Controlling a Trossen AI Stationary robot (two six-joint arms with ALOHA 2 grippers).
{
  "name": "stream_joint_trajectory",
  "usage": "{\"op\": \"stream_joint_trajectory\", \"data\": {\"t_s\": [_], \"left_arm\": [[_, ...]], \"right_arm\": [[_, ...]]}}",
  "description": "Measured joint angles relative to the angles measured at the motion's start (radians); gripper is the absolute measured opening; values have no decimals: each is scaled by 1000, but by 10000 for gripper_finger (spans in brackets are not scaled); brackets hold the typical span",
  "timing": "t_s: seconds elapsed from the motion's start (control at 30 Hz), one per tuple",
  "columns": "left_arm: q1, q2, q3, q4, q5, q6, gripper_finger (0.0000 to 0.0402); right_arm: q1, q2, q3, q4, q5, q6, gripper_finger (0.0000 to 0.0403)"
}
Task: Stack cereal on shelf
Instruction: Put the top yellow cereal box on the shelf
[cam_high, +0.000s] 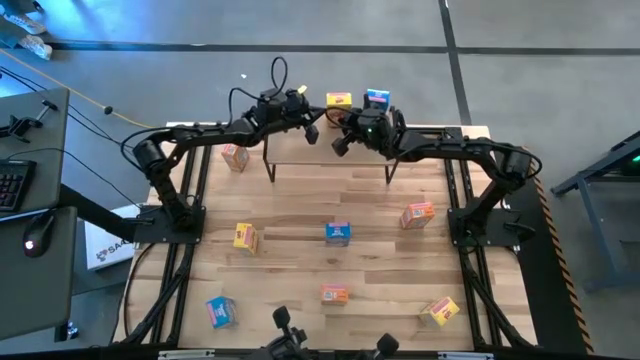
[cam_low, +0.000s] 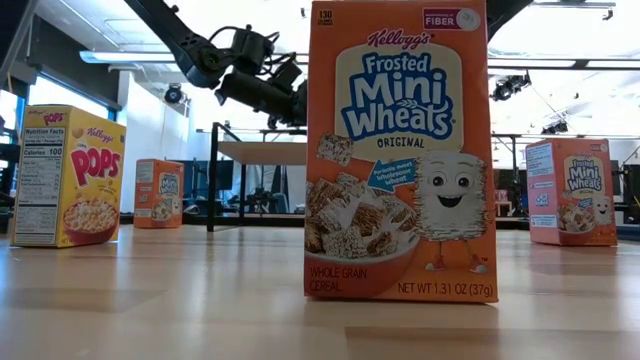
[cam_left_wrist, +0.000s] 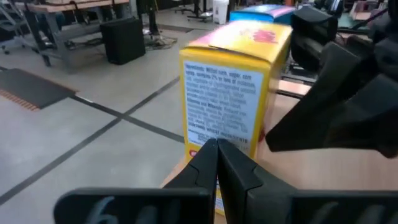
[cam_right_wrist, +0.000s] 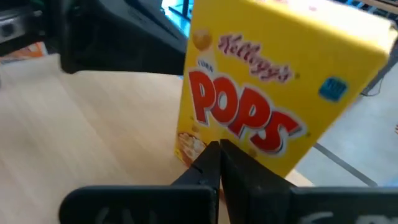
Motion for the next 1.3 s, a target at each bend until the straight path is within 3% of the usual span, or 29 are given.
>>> {"op": "stream_joint_trajectory", "data": {"t_s": [0.6, 1.1, 1.3], "left_arm": [[18, 1, 0, 48, -2, -25, 0], [28, 1, 0, 110, 3, -18, 0], [29, 0, 0, 83, 114, -52, 0]], "right_arm": [[-10, -15, 0, -13, -36, 8, 0], [139, -279, -1, -246, -33, -10, 0], [173, -346, -1, -319, -29, 0, 0]]}}
